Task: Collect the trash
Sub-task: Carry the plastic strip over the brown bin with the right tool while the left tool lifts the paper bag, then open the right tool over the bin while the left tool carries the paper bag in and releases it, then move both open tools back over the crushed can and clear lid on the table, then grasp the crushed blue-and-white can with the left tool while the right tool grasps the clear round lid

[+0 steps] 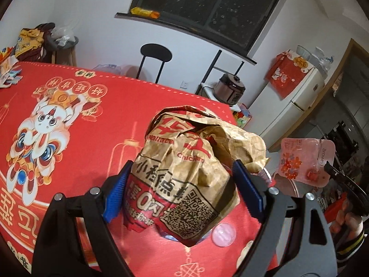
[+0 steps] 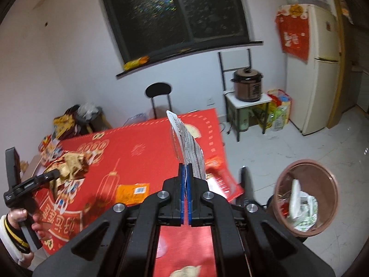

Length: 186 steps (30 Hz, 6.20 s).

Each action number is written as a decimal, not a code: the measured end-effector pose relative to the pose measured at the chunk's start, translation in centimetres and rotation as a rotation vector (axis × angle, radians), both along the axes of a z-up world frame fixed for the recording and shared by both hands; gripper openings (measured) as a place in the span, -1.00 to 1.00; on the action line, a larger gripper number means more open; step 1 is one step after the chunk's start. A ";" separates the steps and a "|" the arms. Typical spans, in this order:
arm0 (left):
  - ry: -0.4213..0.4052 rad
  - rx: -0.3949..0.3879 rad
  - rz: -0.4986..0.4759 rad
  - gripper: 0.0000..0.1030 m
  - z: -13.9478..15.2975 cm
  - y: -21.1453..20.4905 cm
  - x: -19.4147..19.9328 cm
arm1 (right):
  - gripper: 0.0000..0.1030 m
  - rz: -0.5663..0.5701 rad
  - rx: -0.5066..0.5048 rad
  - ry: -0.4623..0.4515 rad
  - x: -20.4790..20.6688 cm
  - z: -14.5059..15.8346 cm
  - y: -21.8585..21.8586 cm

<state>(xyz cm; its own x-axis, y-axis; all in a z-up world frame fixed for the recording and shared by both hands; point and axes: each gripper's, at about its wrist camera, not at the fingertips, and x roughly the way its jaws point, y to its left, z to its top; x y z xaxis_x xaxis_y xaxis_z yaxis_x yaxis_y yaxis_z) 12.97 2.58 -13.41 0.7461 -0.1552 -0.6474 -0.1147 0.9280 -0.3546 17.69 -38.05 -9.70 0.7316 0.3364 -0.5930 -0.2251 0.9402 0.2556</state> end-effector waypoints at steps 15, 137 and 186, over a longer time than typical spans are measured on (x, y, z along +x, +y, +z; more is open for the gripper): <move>0.005 -0.003 -0.014 0.64 1.3 -7.2 1.3 | -0.94 -0.306 -0.001 0.131 3.4 -5.8 -18.2; 0.349 0.029 -0.154 0.66 -16.8 -0.2 1.5 | 0.90 0.035 -0.117 0.424 -1.4 -14.7 9.8; 0.328 0.121 -0.143 0.03 -19.4 -0.5 -0.4 | 0.59 0.337 -0.421 0.408 -2.8 -22.4 18.3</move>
